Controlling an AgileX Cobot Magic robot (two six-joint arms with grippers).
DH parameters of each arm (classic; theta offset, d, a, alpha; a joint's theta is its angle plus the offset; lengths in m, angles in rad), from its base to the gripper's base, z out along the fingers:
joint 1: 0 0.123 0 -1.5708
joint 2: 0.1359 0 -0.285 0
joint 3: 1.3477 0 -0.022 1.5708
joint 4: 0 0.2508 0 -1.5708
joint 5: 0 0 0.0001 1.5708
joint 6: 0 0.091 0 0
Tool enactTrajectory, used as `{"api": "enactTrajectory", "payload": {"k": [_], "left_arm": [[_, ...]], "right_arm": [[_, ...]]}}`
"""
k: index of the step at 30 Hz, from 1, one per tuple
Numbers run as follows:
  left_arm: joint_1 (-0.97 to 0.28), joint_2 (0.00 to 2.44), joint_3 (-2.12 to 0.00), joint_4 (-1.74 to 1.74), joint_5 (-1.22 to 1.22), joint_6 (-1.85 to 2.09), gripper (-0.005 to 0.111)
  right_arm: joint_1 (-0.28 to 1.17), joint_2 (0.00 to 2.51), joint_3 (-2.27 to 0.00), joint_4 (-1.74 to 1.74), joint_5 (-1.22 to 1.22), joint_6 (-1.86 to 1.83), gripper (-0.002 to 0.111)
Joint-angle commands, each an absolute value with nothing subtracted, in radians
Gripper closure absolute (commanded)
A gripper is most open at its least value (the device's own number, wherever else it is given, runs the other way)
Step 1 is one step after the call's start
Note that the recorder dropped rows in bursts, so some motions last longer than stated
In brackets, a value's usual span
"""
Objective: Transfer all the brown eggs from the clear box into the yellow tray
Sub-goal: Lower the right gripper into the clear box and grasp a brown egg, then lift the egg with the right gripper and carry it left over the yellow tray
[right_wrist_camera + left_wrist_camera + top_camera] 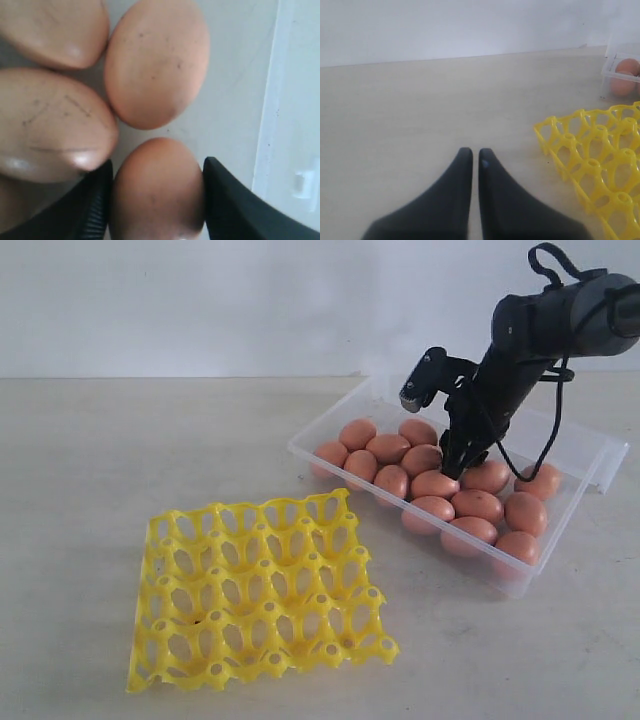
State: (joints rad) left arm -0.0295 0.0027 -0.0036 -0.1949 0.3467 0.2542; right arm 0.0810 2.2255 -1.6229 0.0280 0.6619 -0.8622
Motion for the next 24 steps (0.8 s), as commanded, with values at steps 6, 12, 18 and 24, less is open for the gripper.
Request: {"api": "enactTrajectory", "payload": {"k": [6, 12, 18, 24], "left_arm": [[-0.034, 0.000, 0.000, -0.194, 0.341, 0.256, 0.103], [-0.034, 0.000, 0.000, -0.194, 0.341, 0.256, 0.103], [-0.034, 0.000, 0.000, -0.194, 0.341, 0.256, 0.103], [-0.034, 0.000, 0.000, -0.194, 0.341, 0.256, 0.103]], "right_arm": [[0.078, 2.130, -1.628, 0.184, 0.665, -0.646, 0.108], [0.080, 1.988, -1.494, 0.603, 0.574, -0.577, 0.108], [0.206, 1.796, -1.077, 1.369, 0.159, -1.448, 0.108], [0.410, 1.732, -0.965, 1.744, 0.127, -2.131, 0.108]]}}
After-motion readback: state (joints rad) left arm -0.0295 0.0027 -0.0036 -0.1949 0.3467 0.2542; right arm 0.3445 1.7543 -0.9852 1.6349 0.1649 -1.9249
